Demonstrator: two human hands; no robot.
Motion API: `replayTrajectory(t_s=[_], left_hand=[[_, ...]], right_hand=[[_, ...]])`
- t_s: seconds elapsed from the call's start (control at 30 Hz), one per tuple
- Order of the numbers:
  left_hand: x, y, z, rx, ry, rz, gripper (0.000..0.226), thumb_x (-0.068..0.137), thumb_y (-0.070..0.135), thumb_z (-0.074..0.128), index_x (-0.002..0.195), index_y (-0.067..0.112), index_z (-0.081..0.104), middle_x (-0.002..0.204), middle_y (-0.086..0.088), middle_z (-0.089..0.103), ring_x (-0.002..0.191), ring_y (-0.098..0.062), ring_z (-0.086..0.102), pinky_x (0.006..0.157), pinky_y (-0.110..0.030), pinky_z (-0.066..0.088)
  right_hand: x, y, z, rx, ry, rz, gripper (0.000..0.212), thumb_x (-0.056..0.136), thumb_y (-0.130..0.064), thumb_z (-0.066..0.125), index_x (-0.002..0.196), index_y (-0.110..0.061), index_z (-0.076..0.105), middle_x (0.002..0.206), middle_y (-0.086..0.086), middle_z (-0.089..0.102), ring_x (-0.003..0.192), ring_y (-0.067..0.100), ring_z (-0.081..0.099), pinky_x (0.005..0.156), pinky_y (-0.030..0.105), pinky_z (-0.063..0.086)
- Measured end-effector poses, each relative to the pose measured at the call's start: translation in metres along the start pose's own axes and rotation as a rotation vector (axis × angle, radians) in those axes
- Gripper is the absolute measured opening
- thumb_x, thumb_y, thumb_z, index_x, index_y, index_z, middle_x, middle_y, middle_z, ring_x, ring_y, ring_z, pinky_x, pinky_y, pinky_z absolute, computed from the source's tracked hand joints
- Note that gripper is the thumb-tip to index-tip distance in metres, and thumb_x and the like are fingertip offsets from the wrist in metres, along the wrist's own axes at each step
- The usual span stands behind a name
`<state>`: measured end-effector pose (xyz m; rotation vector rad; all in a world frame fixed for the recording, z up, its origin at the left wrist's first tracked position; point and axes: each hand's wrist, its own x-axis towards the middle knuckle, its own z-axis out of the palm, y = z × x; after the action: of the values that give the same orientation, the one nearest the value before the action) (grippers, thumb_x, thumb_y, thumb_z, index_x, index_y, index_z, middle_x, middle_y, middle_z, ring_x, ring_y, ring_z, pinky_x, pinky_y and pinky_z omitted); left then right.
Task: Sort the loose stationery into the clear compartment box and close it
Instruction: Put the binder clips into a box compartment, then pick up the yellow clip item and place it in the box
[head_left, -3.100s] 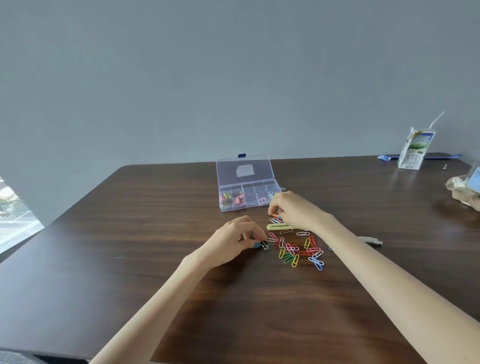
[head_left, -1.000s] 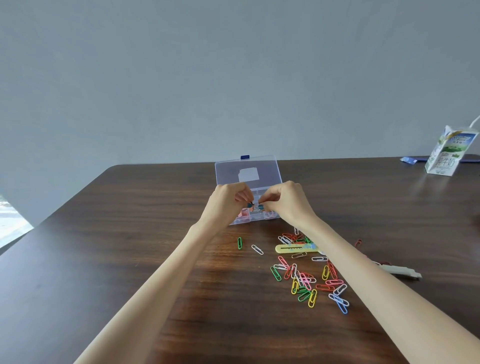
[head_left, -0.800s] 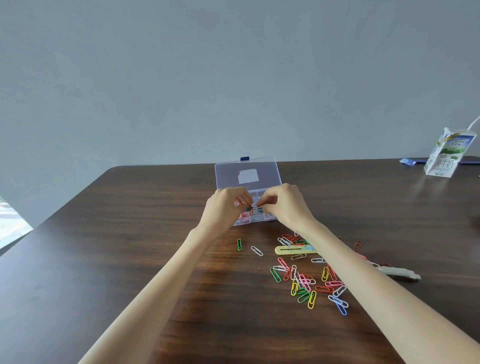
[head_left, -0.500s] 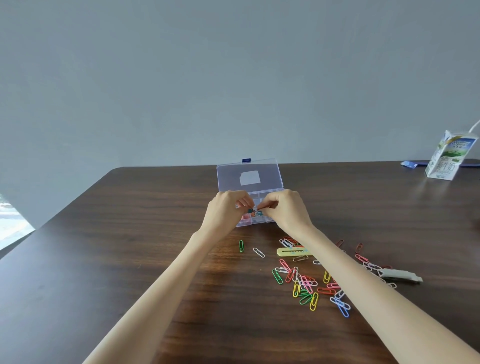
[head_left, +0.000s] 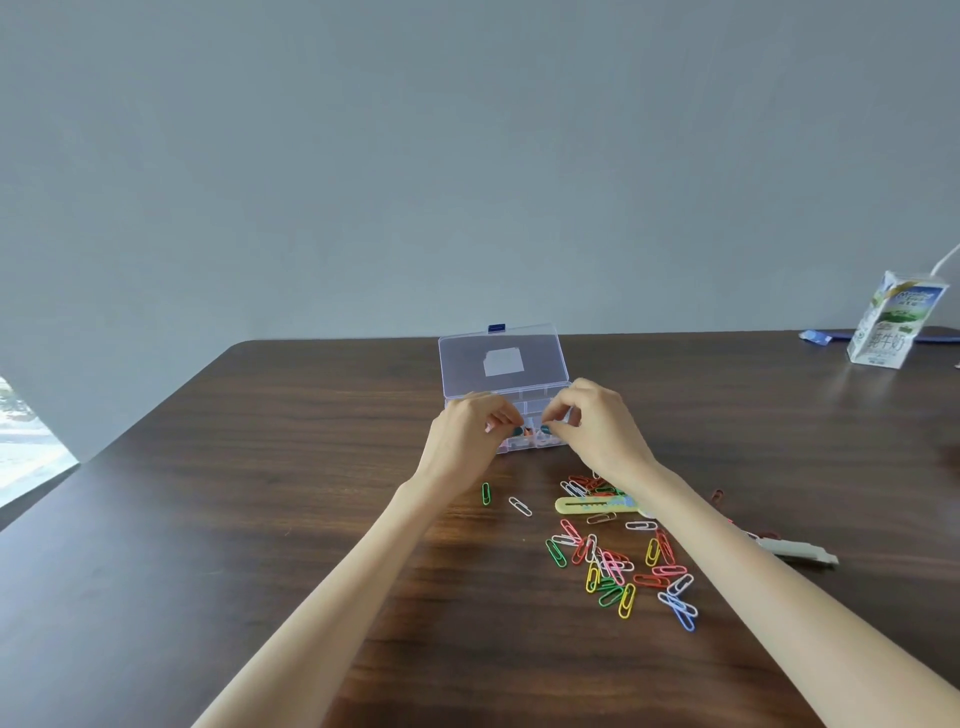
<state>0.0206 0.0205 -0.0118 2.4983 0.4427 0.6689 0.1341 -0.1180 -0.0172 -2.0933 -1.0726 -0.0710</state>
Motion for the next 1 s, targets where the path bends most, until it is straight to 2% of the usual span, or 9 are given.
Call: replayTrajectory(t_s=[0.1,0.17,0.33,0.4,0.53,0.67,0.77,0.87,1.0], left_hand=[[-0.009,0.007,0.004,-0.027,-0.043,0.007,0.016,0.082,0.013,0.066,0.082,0.028,0.071,0.081,0.014,0.07,0.074,-0.005,0.059,0.074,-0.031,0.053],[-0.016,0.014,0.008,-0.046,-0.072,0.032,0.017,0.081,0.012,0.066,0.083,0.027,0.072,0.081,0.014,0.069,0.076,-0.005,0.06,0.076,-0.032,0.053],[-0.03,0.033,0.02,-0.061,-0.119,0.077,0.019,0.081,0.007,0.064,0.083,0.024,0.072,0.078,0.012,0.067,0.071,0.0,0.057,0.071,-0.027,0.053],[-0.035,0.039,0.025,-0.057,-0.144,0.107,0.016,0.082,0.009,0.064,0.085,0.022,0.073,0.082,0.01,0.069,0.072,-0.001,0.057,0.071,-0.027,0.053],[-0.046,0.055,0.033,-0.047,-0.174,0.184,0.008,0.083,0.02,0.069,0.09,0.024,0.072,0.085,0.013,0.061,0.08,-0.003,0.055,0.072,-0.025,0.05],[-0.051,0.062,0.039,0.071,-0.229,0.244,0.01,0.085,0.028,0.068,0.094,0.025,0.069,0.094,0.011,0.059,0.09,-0.006,0.053,0.077,-0.027,0.048],[-0.052,0.067,0.041,0.144,-0.215,0.281,0.008,0.087,0.017,0.062,0.091,0.022,0.067,0.095,0.008,0.06,0.088,-0.009,0.054,0.076,-0.032,0.05],[-0.052,0.073,0.04,0.213,-0.21,0.305,0.019,0.089,0.008,0.054,0.091,0.02,0.068,0.097,0.004,0.061,0.086,-0.015,0.061,0.073,-0.034,0.053],[-0.056,0.076,0.04,0.212,-0.19,0.322,0.011,0.089,0.013,0.059,0.091,0.021,0.066,0.099,0.004,0.058,0.084,-0.015,0.062,0.07,-0.034,0.053]], right_hand=[[-0.01,0.005,-0.012,0.032,-0.001,0.026,0.01,0.084,-0.011,0.069,0.078,-0.018,0.07,0.081,-0.01,0.056,0.068,0.006,0.053,0.063,0.025,0.044],[-0.017,0.008,-0.02,0.035,-0.007,0.034,0.008,0.083,-0.011,0.069,0.078,-0.018,0.071,0.079,-0.012,0.056,0.068,0.006,0.053,0.064,0.027,0.047],[-0.04,0.015,-0.043,0.036,-0.039,0.05,0.01,0.082,-0.01,0.07,0.077,-0.018,0.071,0.077,-0.01,0.058,0.066,0.007,0.054,0.064,0.027,0.047],[-0.049,0.019,-0.053,0.026,-0.049,0.058,0.009,0.082,-0.011,0.07,0.078,-0.019,0.071,0.077,-0.009,0.06,0.065,0.007,0.054,0.064,0.028,0.048],[-0.067,0.028,-0.072,-0.007,-0.062,0.078,0.009,0.083,-0.01,0.069,0.08,-0.019,0.071,0.077,-0.009,0.061,0.064,0.006,0.053,0.062,0.02,0.044],[-0.083,0.038,-0.091,-0.036,-0.068,0.121,0.009,0.082,-0.013,0.07,0.077,-0.021,0.07,0.08,-0.006,0.064,0.068,0.01,0.056,0.067,0.028,0.049],[-0.095,0.043,-0.1,-0.072,-0.08,0.156,0.01,0.082,-0.016,0.07,0.075,-0.023,0.069,0.081,-0.007,0.064,0.068,0.01,0.056,0.069,0.033,0.05],[-0.107,0.044,-0.106,-0.108,-0.069,0.168,0.009,0.084,-0.016,0.068,0.077,-0.022,0.069,0.082,-0.008,0.063,0.072,0.011,0.058,0.071,0.035,0.051],[-0.122,0.048,-0.124,-0.179,-0.035,0.183,0.011,0.085,-0.017,0.065,0.077,-0.024,0.068,0.083,-0.009,0.063,0.077,0.011,0.059,0.07,0.035,0.051]])
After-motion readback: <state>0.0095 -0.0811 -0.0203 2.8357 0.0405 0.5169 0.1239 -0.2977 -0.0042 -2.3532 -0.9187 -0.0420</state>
